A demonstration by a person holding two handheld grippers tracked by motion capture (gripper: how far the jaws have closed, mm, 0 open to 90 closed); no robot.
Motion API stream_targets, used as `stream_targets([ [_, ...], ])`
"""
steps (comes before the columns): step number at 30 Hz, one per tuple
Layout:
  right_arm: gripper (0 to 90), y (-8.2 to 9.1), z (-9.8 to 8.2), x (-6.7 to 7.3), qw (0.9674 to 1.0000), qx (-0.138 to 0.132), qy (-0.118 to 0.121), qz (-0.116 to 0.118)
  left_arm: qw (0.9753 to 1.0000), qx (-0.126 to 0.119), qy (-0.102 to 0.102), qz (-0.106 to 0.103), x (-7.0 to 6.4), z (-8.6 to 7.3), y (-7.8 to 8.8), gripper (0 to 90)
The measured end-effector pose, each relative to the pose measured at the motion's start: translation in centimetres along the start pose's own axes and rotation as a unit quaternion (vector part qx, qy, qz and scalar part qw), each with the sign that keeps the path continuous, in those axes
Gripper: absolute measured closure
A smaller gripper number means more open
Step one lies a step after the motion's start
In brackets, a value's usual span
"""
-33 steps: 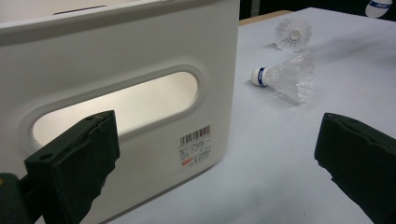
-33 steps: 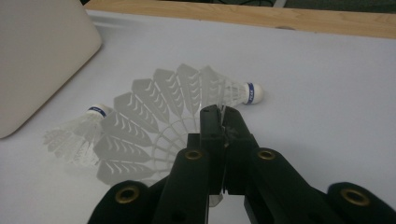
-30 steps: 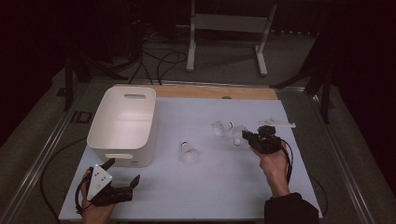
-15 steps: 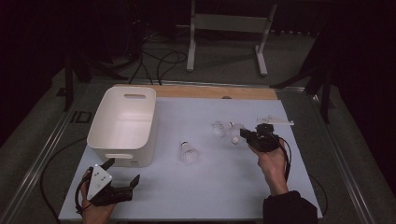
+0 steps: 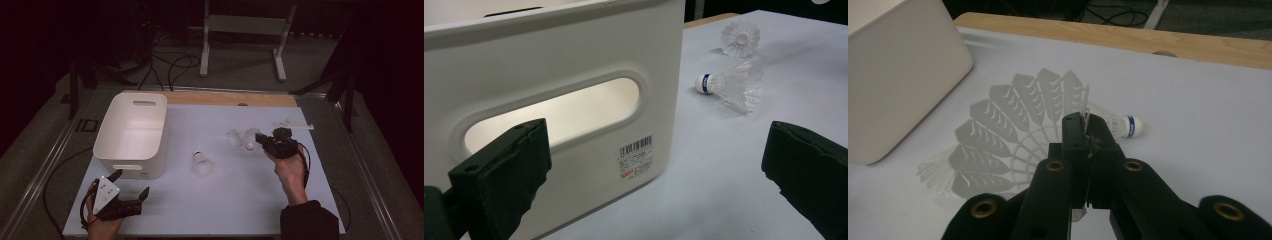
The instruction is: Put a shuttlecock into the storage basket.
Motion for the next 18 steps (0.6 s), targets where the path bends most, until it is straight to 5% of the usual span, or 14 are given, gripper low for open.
stream_targets([
  [18,89.0,-0.67,0.96,0.84,1.0000,-0.007,-0.001,0.007,1.0000,0.001,0.000,0.002,0.05,-0.01,0.01,0.3],
])
Point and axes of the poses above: each handheld gripper's, and its own axes: y roughly backward along the jaws, z roughly out of its top, x roughly to its left, the point moved 10 cm from there along -y, roughly forward along the jaws, and after that the axes turned 9 degrees about -x, right-handed, at the moved point
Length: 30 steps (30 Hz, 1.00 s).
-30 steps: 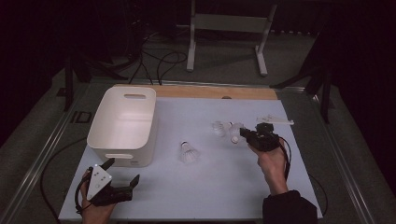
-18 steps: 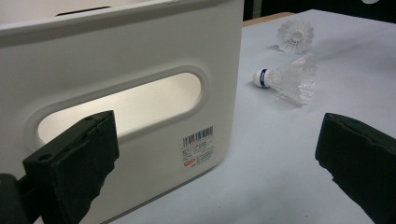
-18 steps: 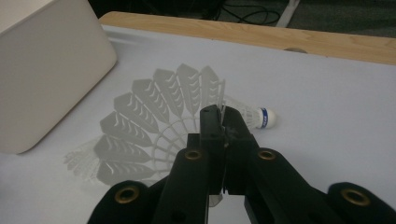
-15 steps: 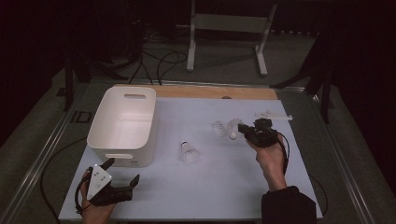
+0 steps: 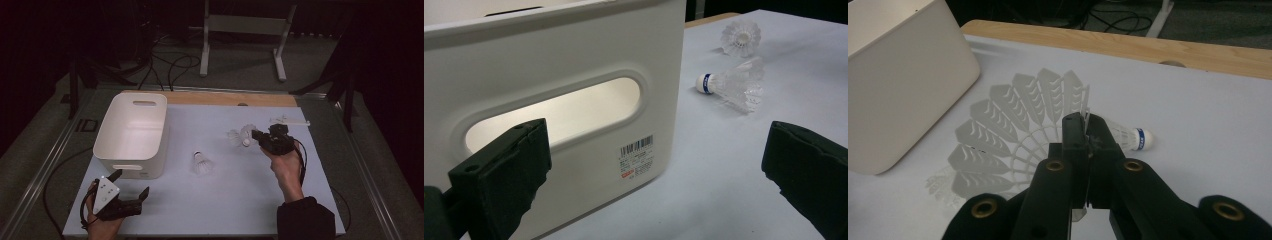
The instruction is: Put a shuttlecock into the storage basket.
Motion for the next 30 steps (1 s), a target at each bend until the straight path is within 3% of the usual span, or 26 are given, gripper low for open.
stream_targets([
  [30,89.0,-1.4,2.1,2.1,0.9998,-0.015,-0.001,0.015,1.0000,0.000,-0.001,0.000,0.0,0.0,0.0,0.3],
])
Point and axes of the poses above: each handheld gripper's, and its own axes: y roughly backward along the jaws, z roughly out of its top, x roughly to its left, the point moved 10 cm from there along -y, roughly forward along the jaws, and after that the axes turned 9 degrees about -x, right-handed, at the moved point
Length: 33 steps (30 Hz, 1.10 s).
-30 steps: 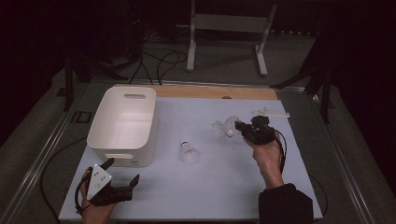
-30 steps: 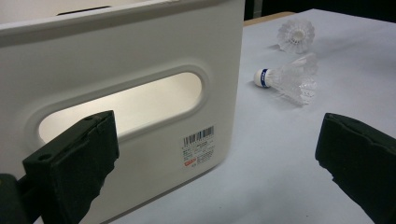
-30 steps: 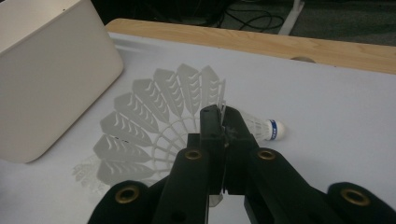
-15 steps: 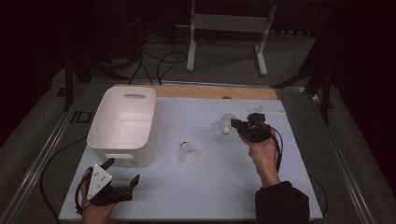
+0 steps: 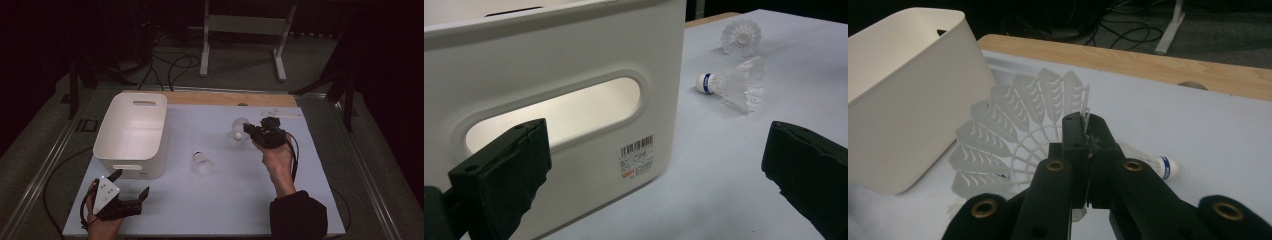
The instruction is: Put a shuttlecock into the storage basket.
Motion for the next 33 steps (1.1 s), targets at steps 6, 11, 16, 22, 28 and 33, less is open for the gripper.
stream_targets([
  [6,89.0,-0.5,0.4,0.5,1.0000,-0.001,0.000,0.007,1.0000,0.000,0.000,0.000,0.0,0.0,0.0,0.3],
  [11,89.0,-0.8,0.5,0.6,1.0000,-0.001,-0.003,0.009,1.0000,0.000,0.000,0.000,0.0,0.0,0.0,0.3],
  [16,89.0,-1.1,0.6,0.7,0.9999,0.000,-0.005,0.009,1.0000,0.000,-0.001,-0.001,0.0,0.0,0.0,0.3],
  [22,89.1,-1.4,1.2,1.2,0.9999,-0.004,-0.001,0.014,1.0000,0.000,0.000,-0.001,0.0,0.0,0.0,0.3],
  [28,89.0,-1.9,1.6,1.8,0.9998,-0.006,0.001,0.019,1.0000,0.000,0.000,-0.001,0.0,0.0,0.0,0.3],
  [33,89.0,-2.2,1.9,2.0,0.9998,-0.009,0.003,0.020,1.0000,-0.001,-0.001,-0.001,0.0,0.0,0.0,0.3],
])
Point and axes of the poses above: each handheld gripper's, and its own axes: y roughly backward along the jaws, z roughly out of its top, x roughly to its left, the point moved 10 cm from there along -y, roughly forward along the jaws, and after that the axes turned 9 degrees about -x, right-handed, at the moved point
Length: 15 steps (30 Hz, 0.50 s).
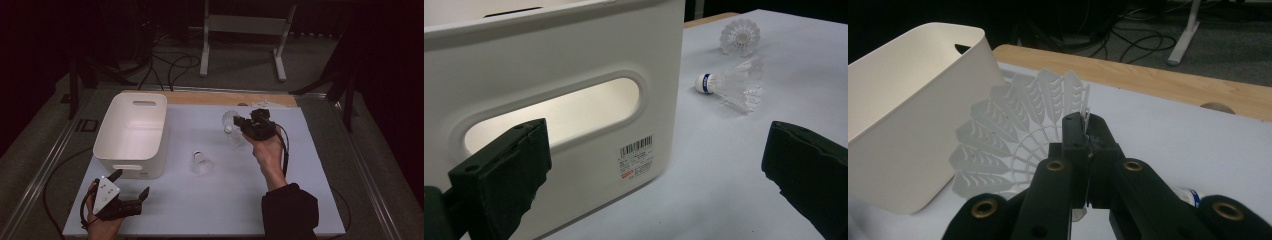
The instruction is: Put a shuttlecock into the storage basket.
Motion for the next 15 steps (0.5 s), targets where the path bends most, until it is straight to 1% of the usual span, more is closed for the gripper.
stream_targets([
  [9,89.0,-0.53,0.70,0.43,1.0000,-0.003,0.007,0.003,1.0000,-0.001,0.000,0.001,0.03,0.03,0.02,0.3],
  [15,89.0,-0.89,0.98,0.48,1.0000,-0.005,0.006,0.002,1.0000,0.000,-0.001,0.000,0.01,0.01,0.01,0.3],
])
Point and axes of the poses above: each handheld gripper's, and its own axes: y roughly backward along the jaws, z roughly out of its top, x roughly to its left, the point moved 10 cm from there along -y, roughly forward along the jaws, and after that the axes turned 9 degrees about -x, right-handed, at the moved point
